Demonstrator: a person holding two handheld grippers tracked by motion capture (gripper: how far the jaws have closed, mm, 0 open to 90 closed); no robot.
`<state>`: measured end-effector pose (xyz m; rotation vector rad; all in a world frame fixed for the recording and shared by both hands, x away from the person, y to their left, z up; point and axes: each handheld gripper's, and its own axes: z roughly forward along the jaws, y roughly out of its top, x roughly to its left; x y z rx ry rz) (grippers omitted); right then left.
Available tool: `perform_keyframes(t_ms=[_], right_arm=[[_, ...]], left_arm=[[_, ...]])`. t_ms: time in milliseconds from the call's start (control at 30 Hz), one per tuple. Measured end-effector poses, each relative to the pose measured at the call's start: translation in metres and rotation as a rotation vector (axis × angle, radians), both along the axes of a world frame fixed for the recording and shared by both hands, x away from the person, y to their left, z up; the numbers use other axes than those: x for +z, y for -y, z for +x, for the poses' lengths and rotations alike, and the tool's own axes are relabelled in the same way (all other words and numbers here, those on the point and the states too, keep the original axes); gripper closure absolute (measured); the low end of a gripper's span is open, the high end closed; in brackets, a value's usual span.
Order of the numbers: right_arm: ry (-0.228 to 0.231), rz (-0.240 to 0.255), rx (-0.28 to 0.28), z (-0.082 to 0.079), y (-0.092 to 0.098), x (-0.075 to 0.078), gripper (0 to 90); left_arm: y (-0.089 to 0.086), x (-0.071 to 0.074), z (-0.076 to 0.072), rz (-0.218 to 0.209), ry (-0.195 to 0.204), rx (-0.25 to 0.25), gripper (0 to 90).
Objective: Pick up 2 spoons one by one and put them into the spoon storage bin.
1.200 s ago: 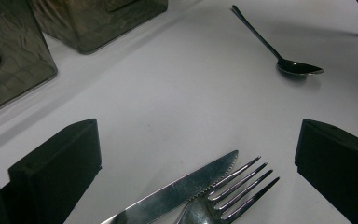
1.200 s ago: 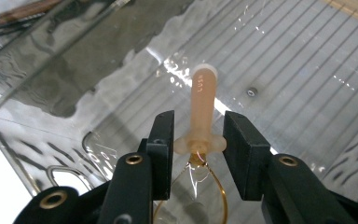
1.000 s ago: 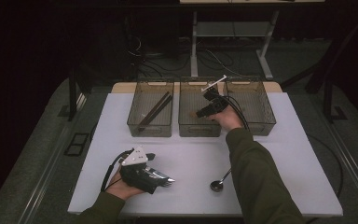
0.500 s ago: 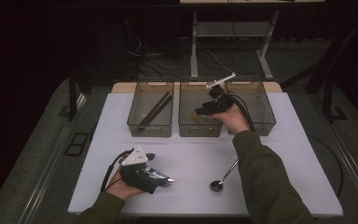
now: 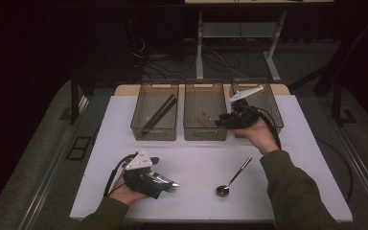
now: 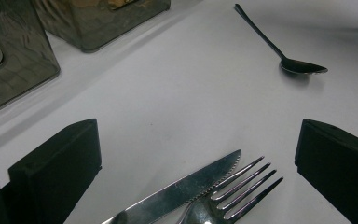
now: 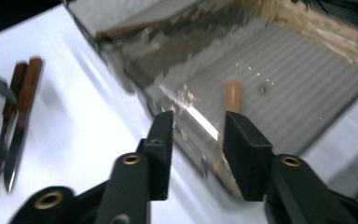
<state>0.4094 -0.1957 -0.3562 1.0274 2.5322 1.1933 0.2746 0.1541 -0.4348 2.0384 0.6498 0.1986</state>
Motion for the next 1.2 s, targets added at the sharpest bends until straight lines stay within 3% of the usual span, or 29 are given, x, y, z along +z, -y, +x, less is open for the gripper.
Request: perform_keyframes(t_ms=[200,367,767,1033,1200], right_arm=[[-0.023,-0.007,-0.005,-0.021,0.022,-0.017,81.0],[-0.02,0.001,0.031,-0.037,0.032,-0.026,89.7],[-0.06,-0.016,0.131,-0.074,0.04,-0.047,90.0],[-0.095,-0.001,0.234,-0.107,0.047,-0.058,90.0],[-0.12,-0.011,0.309,-0.127,0.043,-0.069,90.0]], left_arm=[[0.0,0.0,0.0,0.008,0.002,0.0,0.0],[0.001,-0.001,0.0,0.017,0.001,0.003,0.0],[0.0,0.0,0.0,0.028,0.004,-0.001,0.0],[0.0,-0.001,0.0,0.035,0.004,-0.004,0.0],[0.001,-0.001,0.001,0.036,0.004,-0.002,0.0]])
